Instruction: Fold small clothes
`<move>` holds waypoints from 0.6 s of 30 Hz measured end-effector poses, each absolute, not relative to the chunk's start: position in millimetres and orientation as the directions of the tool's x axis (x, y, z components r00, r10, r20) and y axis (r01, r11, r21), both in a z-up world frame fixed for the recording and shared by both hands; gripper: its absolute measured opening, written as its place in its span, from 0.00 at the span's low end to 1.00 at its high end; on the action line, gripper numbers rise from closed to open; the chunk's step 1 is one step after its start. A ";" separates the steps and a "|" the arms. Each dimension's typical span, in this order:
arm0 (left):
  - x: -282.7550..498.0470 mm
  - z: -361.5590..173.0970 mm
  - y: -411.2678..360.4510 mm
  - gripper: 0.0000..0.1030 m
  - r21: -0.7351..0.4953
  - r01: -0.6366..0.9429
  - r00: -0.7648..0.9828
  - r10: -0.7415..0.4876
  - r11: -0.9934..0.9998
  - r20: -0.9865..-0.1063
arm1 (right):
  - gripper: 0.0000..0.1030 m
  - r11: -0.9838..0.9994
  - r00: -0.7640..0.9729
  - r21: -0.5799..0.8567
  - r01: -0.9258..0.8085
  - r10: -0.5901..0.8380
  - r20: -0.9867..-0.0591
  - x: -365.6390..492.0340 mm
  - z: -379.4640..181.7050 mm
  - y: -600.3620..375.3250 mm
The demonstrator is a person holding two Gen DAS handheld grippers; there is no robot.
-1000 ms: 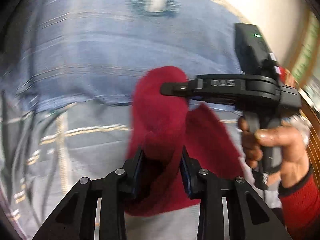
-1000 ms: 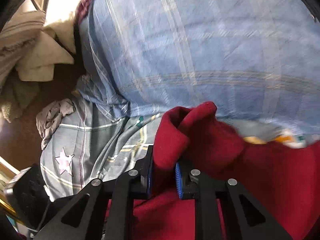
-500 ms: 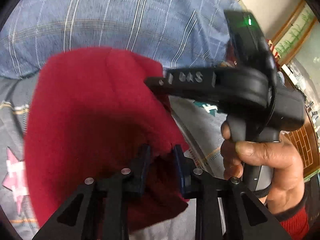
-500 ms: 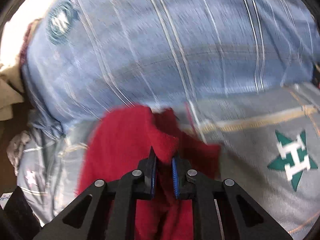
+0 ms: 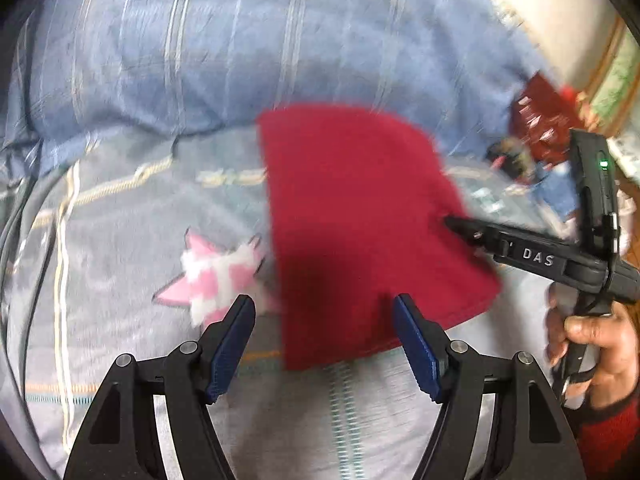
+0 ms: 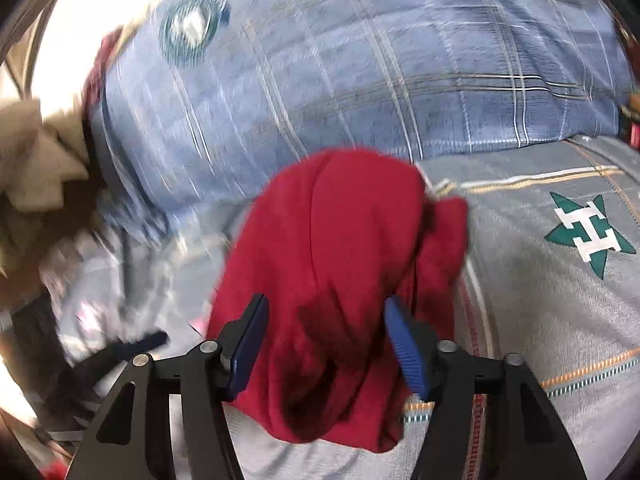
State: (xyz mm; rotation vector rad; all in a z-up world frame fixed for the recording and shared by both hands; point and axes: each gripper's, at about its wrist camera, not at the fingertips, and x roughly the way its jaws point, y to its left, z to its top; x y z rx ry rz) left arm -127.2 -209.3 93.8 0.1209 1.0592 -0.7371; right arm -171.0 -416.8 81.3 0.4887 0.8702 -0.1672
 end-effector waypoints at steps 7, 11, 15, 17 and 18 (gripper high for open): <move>-146.2 100.9 -218.7 0.67 -0.163 0.614 0.347 -0.450 0.773 -0.823 | 0.42 0.889 0.564 0.168 0.427 -0.117 -0.817 -180.1 69.9 -410.0; -171.4 126.9 -209.2 0.68 -0.151 0.606 0.376 -0.449 0.781 -0.810 | 0.46 0.902 0.607 0.134 0.411 -0.161 -0.778 -194.1 105.8 -397.5; -196.5 149.6 -195.6 0.68 -0.091 0.594 0.441 -0.418 0.799 -0.794 | 0.46 0.908 0.661 0.209 0.363 -0.093 -0.745 -183.9 114.4 -390.0; -203.2 157.4 -189.7 0.68 -0.071 0.574 0.464 -0.396 0.816 -0.793 | 0.42 0.923 0.654 0.207 0.325 -0.062 -0.754 -175.0 105.3 -384.4; -204.8 159.3 -187.4 0.68 -0.063 0.566 0.474 -0.387 0.822 -0.791 | 0.41 0.924 0.614 0.183 0.336 -0.068 -0.786 -168.2 91.5 -383.8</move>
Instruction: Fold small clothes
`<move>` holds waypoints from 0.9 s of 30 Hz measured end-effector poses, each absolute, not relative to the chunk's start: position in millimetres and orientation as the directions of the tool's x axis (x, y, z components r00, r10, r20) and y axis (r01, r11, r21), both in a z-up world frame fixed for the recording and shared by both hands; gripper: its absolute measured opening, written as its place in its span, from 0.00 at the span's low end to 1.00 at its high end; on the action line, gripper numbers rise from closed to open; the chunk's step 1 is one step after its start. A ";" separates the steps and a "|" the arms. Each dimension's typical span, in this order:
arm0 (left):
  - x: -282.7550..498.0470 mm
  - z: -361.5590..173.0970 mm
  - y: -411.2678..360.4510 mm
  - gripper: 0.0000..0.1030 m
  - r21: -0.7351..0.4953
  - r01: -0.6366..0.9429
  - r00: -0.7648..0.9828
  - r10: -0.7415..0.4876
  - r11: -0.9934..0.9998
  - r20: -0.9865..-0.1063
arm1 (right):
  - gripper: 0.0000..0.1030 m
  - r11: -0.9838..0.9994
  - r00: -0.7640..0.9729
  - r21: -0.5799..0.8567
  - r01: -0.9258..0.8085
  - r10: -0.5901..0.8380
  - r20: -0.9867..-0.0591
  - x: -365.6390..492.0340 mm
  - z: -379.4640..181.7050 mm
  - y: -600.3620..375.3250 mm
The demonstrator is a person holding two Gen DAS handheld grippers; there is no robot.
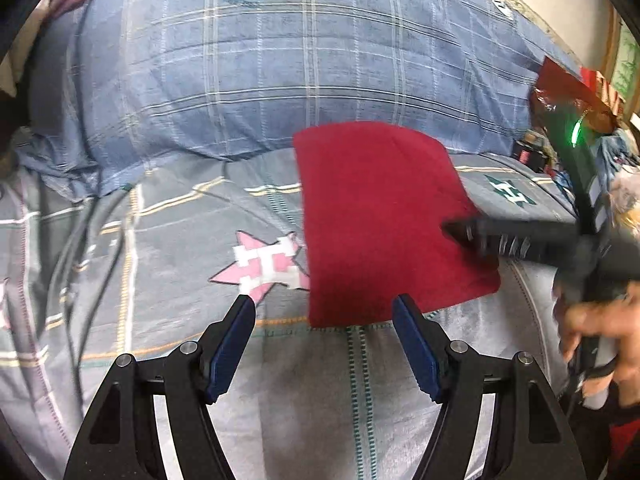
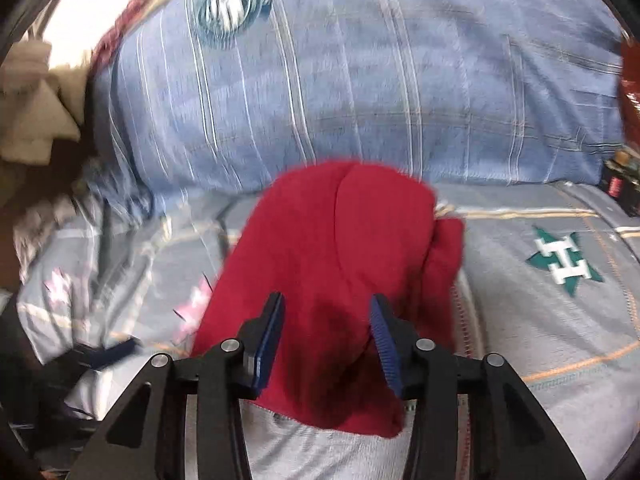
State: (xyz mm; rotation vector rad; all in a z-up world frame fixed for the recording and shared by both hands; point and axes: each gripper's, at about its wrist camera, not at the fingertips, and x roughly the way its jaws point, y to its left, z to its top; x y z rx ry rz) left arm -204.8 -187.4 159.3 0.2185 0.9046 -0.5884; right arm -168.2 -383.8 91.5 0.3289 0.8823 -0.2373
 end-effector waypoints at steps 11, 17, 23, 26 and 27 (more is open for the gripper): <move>-164.6 144.1 -210.6 0.69 -0.049 0.578 0.501 -0.402 0.814 -0.766 | 0.60 0.871 0.573 0.196 0.451 -0.114 -0.812 -201.6 69.4 -395.4; -132.1 122.0 -219.8 0.69 -0.121 0.583 0.458 -0.448 0.803 -0.768 | 0.80 0.864 0.629 0.149 0.480 -0.221 -0.745 -185.8 93.4 -405.0; -97.2 97.1 -228.0 0.73 -0.312 0.581 0.318 -0.562 0.752 -0.764 | 0.86 0.820 0.595 0.259 0.511 -0.119 -0.795 -164.9 42.1 -432.0; -83.0 85.3 -230.6 0.77 -0.388 0.561 0.268 -0.603 0.731 -0.751 | 0.90 0.804 0.617 0.323 0.500 -0.069 -0.784 -169.8 41.1 -447.3; -79.1 81.6 -231.8 0.79 -0.399 0.556 0.258 -0.608 0.729 -0.751 | 0.92 0.793 0.630 0.342 0.503 -0.066 -0.774 -171.7 42.8 -452.8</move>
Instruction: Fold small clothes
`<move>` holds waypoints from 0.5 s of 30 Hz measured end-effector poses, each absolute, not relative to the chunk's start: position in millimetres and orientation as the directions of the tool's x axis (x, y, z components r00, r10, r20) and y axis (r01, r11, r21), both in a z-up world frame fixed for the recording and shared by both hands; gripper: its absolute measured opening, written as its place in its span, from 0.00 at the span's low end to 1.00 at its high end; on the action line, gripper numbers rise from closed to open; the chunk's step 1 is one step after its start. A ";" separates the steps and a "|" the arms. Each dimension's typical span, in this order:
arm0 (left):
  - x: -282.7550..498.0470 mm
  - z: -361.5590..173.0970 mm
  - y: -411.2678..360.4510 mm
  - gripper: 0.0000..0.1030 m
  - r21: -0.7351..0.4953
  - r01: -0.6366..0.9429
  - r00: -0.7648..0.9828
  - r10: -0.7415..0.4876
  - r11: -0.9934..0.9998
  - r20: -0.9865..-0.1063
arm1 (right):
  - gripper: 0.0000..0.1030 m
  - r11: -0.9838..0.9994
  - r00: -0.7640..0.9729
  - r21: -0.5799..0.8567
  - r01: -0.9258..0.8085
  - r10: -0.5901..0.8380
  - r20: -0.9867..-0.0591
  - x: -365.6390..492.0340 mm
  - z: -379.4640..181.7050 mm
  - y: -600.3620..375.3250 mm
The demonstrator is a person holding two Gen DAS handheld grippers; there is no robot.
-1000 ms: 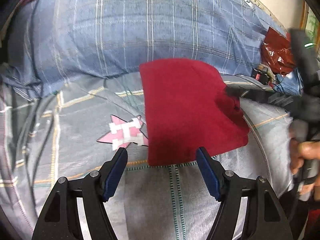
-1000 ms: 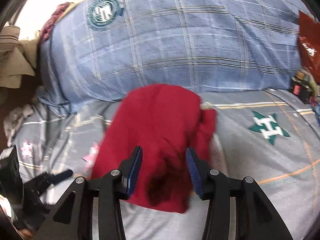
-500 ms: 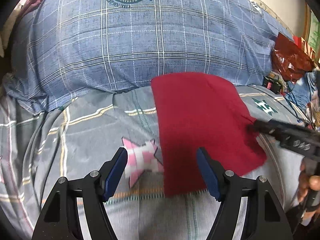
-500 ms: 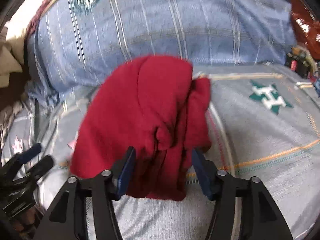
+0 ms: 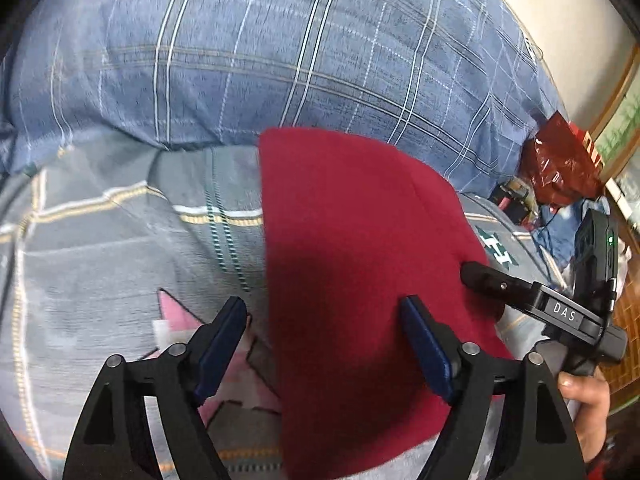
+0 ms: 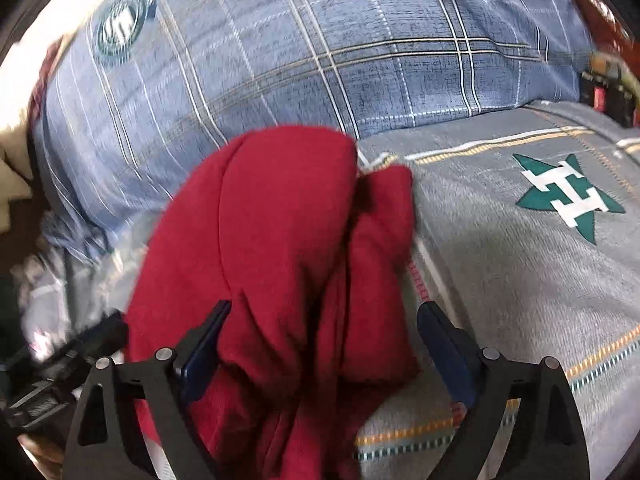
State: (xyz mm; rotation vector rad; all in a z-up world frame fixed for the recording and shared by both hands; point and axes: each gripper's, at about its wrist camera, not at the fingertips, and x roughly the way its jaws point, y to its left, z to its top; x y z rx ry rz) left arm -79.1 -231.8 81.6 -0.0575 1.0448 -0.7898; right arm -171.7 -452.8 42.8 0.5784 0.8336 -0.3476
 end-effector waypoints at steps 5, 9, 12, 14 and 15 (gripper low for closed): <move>-66.5 64.4 -249.1 0.81 -0.428 0.550 0.212 -0.615 0.717 -0.759 | 0.95 0.777 0.642 0.389 0.494 -0.024 -0.767 -163.6 33.9 -461.0; -60.7 54.0 -255.6 0.73 -0.452 0.558 0.196 -0.640 0.696 -0.743 | 0.79 0.796 0.676 0.412 0.443 0.005 -0.737 -155.4 28.2 -457.7; -60.4 64.3 -251.8 0.56 -0.439 0.565 0.209 -0.636 0.699 -0.743 | 0.60 0.827 0.691 0.387 0.408 -0.003 -0.723 -153.9 33.9 -446.5; -68.0 81.3 -241.5 0.51 -0.431 0.576 0.220 -0.640 0.694 -0.736 | 0.54 0.840 0.701 0.371 0.395 -0.015 -0.713 -156.2 42.0 -441.4; -73.0 88.4 -236.3 0.50 -0.426 0.581 0.224 -0.639 0.694 -0.736 | 0.52 0.838 0.710 0.382 0.389 -0.008 -0.704 -158.2 45.6 -439.7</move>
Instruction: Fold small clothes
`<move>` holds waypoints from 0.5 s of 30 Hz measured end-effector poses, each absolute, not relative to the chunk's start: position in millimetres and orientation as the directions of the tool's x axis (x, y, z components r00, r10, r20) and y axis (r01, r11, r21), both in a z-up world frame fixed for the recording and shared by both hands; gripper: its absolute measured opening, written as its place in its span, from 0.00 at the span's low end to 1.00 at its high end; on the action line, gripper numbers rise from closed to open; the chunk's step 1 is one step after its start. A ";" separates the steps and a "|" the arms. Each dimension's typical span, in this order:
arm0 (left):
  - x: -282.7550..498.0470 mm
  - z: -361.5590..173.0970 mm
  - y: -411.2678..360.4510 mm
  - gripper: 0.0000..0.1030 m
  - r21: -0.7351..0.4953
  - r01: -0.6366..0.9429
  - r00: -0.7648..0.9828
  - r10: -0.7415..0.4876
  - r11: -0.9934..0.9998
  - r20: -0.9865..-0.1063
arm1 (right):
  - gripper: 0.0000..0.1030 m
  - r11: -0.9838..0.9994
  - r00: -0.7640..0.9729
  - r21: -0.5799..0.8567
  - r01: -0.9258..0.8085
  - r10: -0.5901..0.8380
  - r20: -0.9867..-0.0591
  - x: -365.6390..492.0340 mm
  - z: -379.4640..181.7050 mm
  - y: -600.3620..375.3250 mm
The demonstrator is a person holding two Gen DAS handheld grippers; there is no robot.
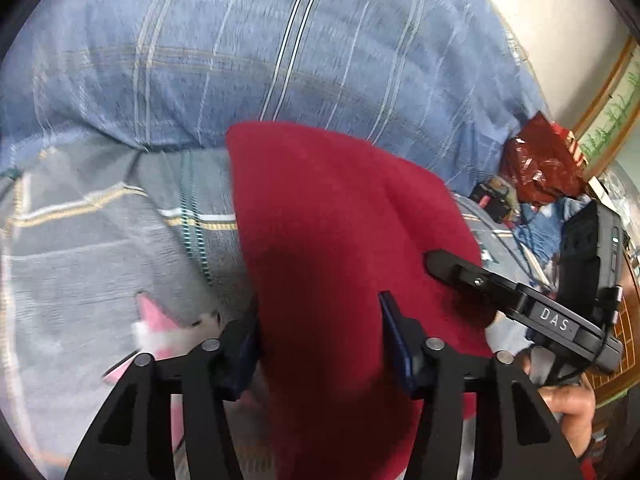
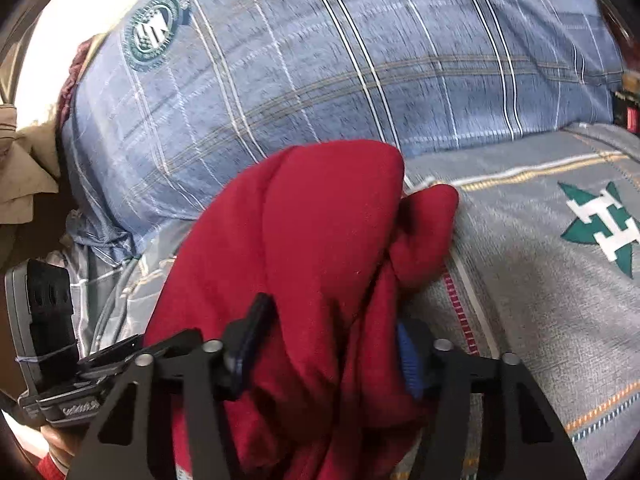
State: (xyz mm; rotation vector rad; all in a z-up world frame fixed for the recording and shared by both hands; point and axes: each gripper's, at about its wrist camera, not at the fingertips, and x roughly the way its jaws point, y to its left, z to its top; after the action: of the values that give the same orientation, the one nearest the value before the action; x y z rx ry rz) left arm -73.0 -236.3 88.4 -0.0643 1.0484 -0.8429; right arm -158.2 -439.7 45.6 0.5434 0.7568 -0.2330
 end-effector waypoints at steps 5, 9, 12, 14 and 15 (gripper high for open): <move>-108.4 121.1 -184.0 0.50 -0.307 0.566 0.303 -0.540 0.765 -0.785 | 0.51 0.854 0.755 0.459 0.245 0.129 -0.643 -167.8 68.3 -402.4; -113.4 98.6 -159.7 0.52 -0.262 0.521 0.283 -0.454 0.812 -0.845 | 0.56 0.877 0.676 0.449 0.171 0.227 -0.701 -157.8 58.7 -364.0; -117.2 91.4 -153.2 0.53 -0.225 0.502 0.329 -0.424 0.835 -0.844 | 0.62 0.927 0.606 0.303 0.221 0.113 -0.788 -153.2 54.9 -344.3; -120.8 96.6 -156.6 0.55 -0.204 0.508 0.366 -0.424 0.837 -0.828 | 0.62 0.948 0.639 0.202 0.245 -0.002 -0.769 -164.0 73.7 -334.5; -122.0 97.5 -158.4 0.58 -0.193 0.506 0.389 -0.422 0.840 -0.819 | 0.62 0.951 0.659 0.188 0.245 -0.021 -0.752 -170.4 81.6 -331.7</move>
State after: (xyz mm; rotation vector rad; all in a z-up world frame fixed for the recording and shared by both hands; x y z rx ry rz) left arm -122.0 -158.4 97.5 0.0935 1.0120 -0.5915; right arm -170.4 -331.7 81.6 0.2854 0.8407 -0.1527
